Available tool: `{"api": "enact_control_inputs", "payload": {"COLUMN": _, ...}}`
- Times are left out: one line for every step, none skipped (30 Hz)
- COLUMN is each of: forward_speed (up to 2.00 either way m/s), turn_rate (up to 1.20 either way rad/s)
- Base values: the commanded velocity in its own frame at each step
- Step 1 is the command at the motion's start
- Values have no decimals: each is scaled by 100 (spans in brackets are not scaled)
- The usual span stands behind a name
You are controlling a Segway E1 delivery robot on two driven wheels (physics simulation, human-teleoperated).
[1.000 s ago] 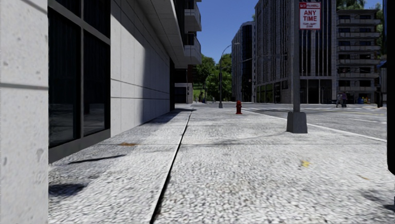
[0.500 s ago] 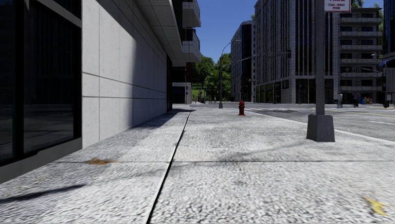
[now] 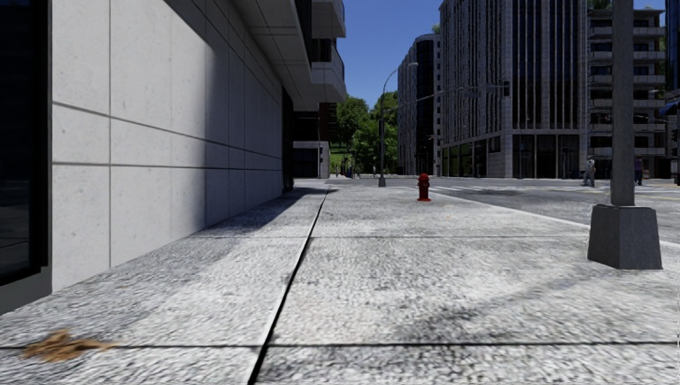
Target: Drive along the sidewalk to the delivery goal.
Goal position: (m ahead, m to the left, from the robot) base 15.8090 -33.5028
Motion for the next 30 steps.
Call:
{"api": "enact_control_inputs", "payload": {"forward_speed": 200, "turn_rate": 0}}
{"api": "enact_control_inputs", "payload": {"forward_speed": 200, "turn_rate": 0}}
{"api": "enact_control_inputs", "payload": {"forward_speed": 200, "turn_rate": 0}}
{"api": "enact_control_inputs", "payload": {"forward_speed": 200, "turn_rate": 0}}
{"api": "enact_control_inputs", "payload": {"forward_speed": 200, "turn_rate": 0}}
{"api": "enact_control_inputs", "payload": {"forward_speed": 200, "turn_rate": 0}}
{"api": "enact_control_inputs", "payload": {"forward_speed": 200, "turn_rate": 0}}
{"api": "enact_control_inputs", "payload": {"forward_speed": 200, "turn_rate": 0}}
{"api": "enact_control_inputs", "payload": {"forward_speed": 200, "turn_rate": 0}}
{"api": "enact_control_inputs", "payload": {"forward_speed": 200, "turn_rate": 0}}
{"api": "enact_control_inputs", "payload": {"forward_speed": 200, "turn_rate": 0}}
{"api": "enact_control_inputs", "payload": {"forward_speed": 200, "turn_rate": 0}}
{"api": "enact_control_inputs", "payload": {"forward_speed": 200, "turn_rate": 0}}
{"api": "enact_control_inputs", "payload": {"forward_speed": 200, "turn_rate": 0}}
{"api": "enact_control_inputs", "payload": {"forward_speed": 200, "turn_rate": 0}}
{"api": "enact_control_inputs", "payload": {"forward_speed": 200, "turn_rate": 0}}
{"api": "enact_control_inputs", "payload": {"forward_speed": 200, "turn_rate": 0}}
{"api": "enact_control_inputs", "payload": {"forward_speed": 200, "turn_rate": 0}}
{"api": "enact_control_inputs", "payload": {"forward_speed": 200, "turn_rate": 0}}
{"api": "enact_control_inputs", "payload": {"forward_speed": 200, "turn_rate": 0}}
{"api": "enact_control_inputs", "payload": {"forward_speed": 200, "turn_rate": 0}}
{"api": "enact_control_inputs", "payload": {"forward_speed": 200, "turn_rate": 0}}
{"api": "enact_control_inputs", "payload": {"forward_speed": 200, "turn_rate": 0}}
{"api": "enact_control_inputs", "payload": {"forward_speed": 200, "turn_rate": 0}}
{"api": "enact_control_inputs", "payload": {"forward_speed": 200, "turn_rate": 0}}
{"api": "enact_control_inputs", "payload": {"forward_speed": 200, "turn_rate": 0}}
{"api": "enact_control_inputs", "payload": {"forward_speed": 200, "turn_rate": 0}}
{"api": "enact_control_inputs", "payload": {"forward_speed": 200, "turn_rate": 0}}
{"api": "enact_control_inputs", "payload": {"forward_speed": 200, "turn_rate": 0}}
{"api": "enact_control_inputs", "payload": {"forward_speed": 200, "turn_rate": 0}}
